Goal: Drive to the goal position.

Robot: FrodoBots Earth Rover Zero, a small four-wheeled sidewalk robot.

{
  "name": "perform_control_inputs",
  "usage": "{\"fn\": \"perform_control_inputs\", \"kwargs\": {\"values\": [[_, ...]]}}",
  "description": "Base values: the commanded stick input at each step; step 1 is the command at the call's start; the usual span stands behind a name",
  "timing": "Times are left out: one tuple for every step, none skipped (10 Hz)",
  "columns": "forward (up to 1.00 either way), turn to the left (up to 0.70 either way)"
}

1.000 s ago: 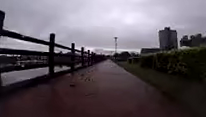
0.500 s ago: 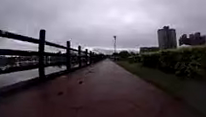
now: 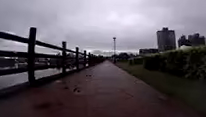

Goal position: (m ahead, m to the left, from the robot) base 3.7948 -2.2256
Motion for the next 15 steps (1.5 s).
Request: {"fn": "perform_control_inputs", "kwargs": {"values": [[0.00,0.00],[0.61,0.00],[1.00,0.00],[1.00,0.00],[1.00,0.00],[1.00,0.00],[1.00,0.00],[1.00,0.00],[1.00,0.00],[0.91,0.00],[0.28,0.00],[0.00,0.00],[0.00,0.00],[0.00,0.00],[0.00,0.00]]}}
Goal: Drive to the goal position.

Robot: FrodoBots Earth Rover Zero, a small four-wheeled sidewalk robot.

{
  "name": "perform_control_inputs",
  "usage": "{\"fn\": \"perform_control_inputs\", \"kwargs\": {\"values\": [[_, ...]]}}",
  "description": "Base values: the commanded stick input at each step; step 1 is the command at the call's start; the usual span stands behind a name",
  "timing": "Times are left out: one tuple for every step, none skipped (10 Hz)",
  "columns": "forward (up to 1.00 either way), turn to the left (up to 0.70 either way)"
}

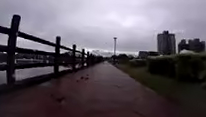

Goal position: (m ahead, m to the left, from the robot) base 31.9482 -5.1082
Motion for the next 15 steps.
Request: {"fn": "perform_control_inputs", "kwargs": {"values": [[0.00,0.00],[0.00,0.00],[0.00,0.00],[0.00,0.00],[0.00,0.00],[0.94,0.00],[1.00,0.00],[1.00,0.00],[1.00,0.00],[1.00,0.00],[1.00,0.00],[1.00,0.00],[1.00,0.00],[1.00,0.00],[1.00,0.00]]}}
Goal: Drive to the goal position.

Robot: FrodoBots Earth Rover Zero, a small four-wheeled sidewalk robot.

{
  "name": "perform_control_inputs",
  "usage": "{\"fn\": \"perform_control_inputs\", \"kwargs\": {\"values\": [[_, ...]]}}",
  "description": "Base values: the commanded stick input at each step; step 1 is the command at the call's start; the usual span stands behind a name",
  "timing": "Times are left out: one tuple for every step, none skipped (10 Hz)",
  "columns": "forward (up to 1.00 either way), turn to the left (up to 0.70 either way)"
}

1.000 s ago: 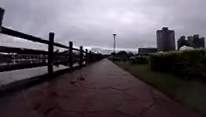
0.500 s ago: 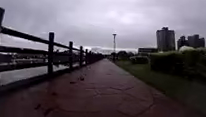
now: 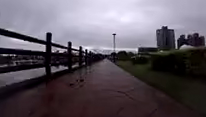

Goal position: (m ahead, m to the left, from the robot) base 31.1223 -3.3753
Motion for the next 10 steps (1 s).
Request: {"fn": "perform_control_inputs", "kwargs": {"values": [[1.00,0.00],[1.00,0.00],[1.00,0.00],[1.00,0.00],[0.72,0.00],[0.00,0.00],[0.00,0.00],[0.00,0.00],[0.00,0.00],[0.00,0.00]]}}
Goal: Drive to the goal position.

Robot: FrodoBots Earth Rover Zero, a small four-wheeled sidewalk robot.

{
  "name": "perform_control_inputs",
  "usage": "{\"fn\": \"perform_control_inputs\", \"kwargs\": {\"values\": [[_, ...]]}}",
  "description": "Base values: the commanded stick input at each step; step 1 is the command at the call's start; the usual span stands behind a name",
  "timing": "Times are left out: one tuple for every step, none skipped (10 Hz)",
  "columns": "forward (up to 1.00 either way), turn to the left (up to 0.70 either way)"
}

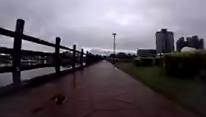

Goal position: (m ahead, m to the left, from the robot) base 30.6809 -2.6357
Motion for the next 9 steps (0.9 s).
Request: {"fn": "perform_control_inputs", "kwargs": {"values": [[0.00,0.00],[0.00,0.00],[0.00,0.00],[0.00,0.00],[0.37,0.00],[1.00,0.00],[1.00,0.00],[0.31,0.00],[0.00,0.00]]}}
